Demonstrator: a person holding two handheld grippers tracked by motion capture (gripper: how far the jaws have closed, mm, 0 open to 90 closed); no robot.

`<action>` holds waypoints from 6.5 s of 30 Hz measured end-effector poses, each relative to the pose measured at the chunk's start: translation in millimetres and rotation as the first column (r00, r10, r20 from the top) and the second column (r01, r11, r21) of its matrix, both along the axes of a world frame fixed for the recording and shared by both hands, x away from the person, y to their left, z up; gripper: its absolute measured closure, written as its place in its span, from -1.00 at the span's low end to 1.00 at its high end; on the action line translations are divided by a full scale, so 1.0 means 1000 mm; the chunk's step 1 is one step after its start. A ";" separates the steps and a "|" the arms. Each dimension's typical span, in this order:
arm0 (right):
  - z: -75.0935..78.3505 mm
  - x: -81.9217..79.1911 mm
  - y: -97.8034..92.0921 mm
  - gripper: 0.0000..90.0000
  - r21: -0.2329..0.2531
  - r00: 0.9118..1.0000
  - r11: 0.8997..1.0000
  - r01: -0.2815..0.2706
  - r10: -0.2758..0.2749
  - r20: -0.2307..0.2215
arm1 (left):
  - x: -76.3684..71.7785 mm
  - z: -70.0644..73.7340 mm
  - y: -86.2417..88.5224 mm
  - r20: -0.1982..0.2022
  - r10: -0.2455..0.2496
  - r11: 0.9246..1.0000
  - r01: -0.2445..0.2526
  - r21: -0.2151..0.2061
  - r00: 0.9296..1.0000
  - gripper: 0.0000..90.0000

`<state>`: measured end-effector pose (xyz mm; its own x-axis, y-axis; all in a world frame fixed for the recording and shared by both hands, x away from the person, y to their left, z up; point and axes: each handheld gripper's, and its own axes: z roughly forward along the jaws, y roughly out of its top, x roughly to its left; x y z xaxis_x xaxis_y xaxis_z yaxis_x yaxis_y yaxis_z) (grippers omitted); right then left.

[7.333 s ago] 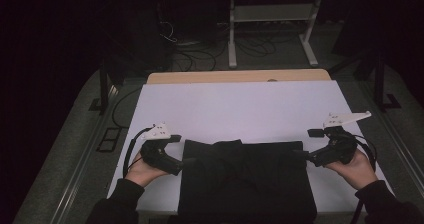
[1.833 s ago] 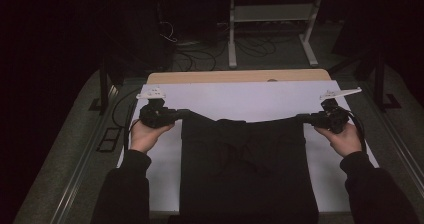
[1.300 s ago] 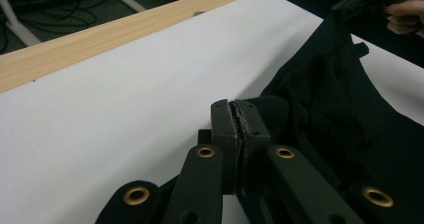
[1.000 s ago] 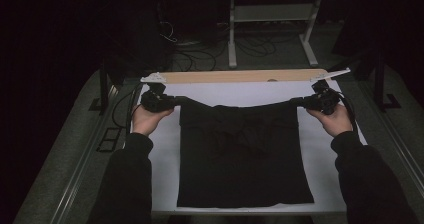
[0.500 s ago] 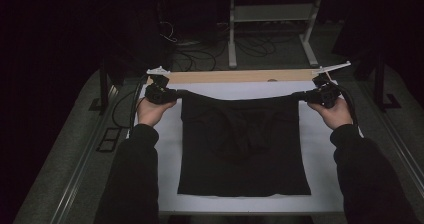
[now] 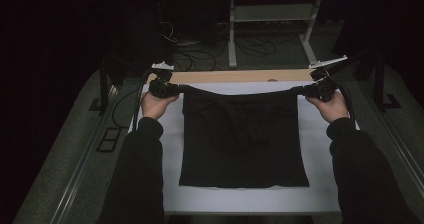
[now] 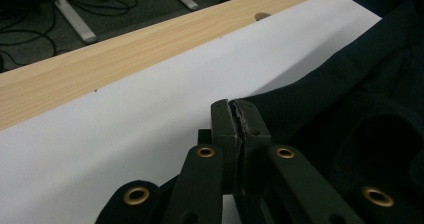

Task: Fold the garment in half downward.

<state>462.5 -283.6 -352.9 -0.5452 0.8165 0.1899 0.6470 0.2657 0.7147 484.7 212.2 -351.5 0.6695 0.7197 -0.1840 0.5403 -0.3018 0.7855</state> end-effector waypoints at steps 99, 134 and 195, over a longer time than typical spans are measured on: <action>-0.021 -0.032 0.043 -1.00 0.083 0.992 0.989 -0.125 0.124 0.022 | -0.070 -0.030 -0.076 0.110 -0.264 0.950 0.278 -0.141 0.958 -0.92; -0.053 -0.018 0.078 -0.82 0.035 0.982 0.982 -0.185 0.186 -0.034 | -0.083 -0.067 -0.125 0.025 -0.448 0.888 0.448 -0.105 0.894 -0.73; -0.057 -0.017 0.083 0.87 0.122 0.974 0.967 -0.222 0.226 -0.016 | -0.084 -0.062 -0.110 0.064 -0.419 0.906 0.422 -0.032 0.906 0.94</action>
<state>445.3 -200.8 -410.0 -0.7042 0.6448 0.2972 0.6022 0.3207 0.7311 400.4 102.5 -413.6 0.9180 0.3614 -0.1636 0.3271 -0.4563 0.8275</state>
